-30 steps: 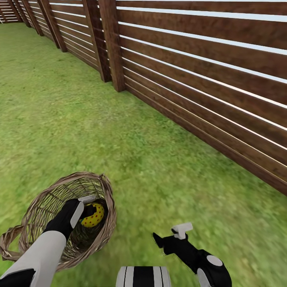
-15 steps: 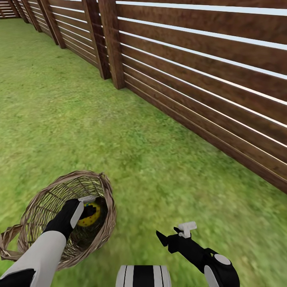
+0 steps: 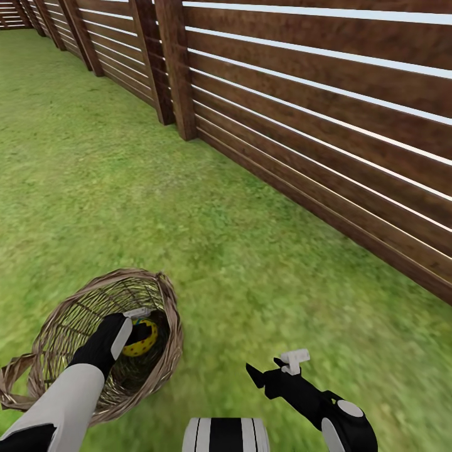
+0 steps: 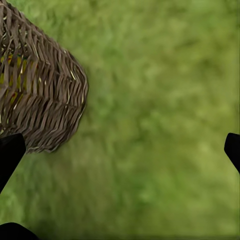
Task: Take the three Easter eggs out of the wicker basket on the lawn in the garden, then place them on the lawn next to a single tree (choose any tree) so that all three eggs are next to the same tree and none are left in the basket.
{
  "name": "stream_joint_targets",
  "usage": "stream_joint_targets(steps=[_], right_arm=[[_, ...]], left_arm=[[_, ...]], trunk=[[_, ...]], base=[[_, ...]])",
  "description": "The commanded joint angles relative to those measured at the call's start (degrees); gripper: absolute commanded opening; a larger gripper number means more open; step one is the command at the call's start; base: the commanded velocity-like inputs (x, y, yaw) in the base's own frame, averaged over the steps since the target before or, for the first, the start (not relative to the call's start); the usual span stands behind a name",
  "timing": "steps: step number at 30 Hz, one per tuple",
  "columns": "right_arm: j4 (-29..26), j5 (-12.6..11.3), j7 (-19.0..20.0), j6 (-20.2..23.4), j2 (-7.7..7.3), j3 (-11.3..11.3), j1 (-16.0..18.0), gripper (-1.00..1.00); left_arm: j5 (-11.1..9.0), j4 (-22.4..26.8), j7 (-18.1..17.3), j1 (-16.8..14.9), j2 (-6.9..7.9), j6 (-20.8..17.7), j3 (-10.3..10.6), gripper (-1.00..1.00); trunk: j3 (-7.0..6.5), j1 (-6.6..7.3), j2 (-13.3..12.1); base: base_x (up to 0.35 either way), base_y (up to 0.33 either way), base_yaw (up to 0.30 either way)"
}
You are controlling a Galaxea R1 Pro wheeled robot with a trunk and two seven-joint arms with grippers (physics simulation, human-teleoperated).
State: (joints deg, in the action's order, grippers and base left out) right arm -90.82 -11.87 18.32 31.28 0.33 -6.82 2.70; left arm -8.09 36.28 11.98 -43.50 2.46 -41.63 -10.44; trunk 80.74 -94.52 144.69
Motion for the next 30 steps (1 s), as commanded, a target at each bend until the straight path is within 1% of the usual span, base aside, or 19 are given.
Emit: stream_joint_targets(steps=[1,9,11,18,21,30], right_arm=[[-0.05,-0.27,0.05,0.36,0.02,0.05,0.02,1.0],[-0.05,-0.14,0.05,0.45,0.02,0.05,0.02,1.0],[-0.05,-0.11,0.05,0.45,0.02,0.05,0.02,1.0],[-0.05,-0.08,0.05,0.45,0.02,0.05,0.02,1.0],[-0.05,-0.08,0.05,0.45,0.02,0.05,0.02,1.0],[-0.05,-0.08,0.05,0.45,0.02,0.05,0.02,1.0]], left_arm=[[-0.61,0.15,0.41,-0.01,0.0,-0.21,-0.03,1.0],[-0.67,0.52,0.63,0.04,0.0,0.4,-0.13,1.0],[-0.69,0.54,0.66,0.06,0.0,0.67,-0.17,1.0],[-0.7,0.65,0.67,0.08,0.0,1.05,-0.33,1.0],[-0.7,0.7,0.67,0.11,-0.02,1.11,-0.36,1.0],[-0.7,0.64,0.73,0.17,-0.09,1.7,-0.43,1.0]], trunk=[[0.04,0.01,0.02],[0.04,0.01,0.02],[0.48,-0.04,0.04],[0.48,-0.04,0.04],[1.15,-0.12,0.08],[1.15,-0.12,0.08]], base=[[0.0,0.0,0.0],[0.0,0.0,0.0],[0.0,0.0,0.0],[0.0,0.0,0.0],[0.0,0.0,0.0],[0.0,0.0,0.0]])
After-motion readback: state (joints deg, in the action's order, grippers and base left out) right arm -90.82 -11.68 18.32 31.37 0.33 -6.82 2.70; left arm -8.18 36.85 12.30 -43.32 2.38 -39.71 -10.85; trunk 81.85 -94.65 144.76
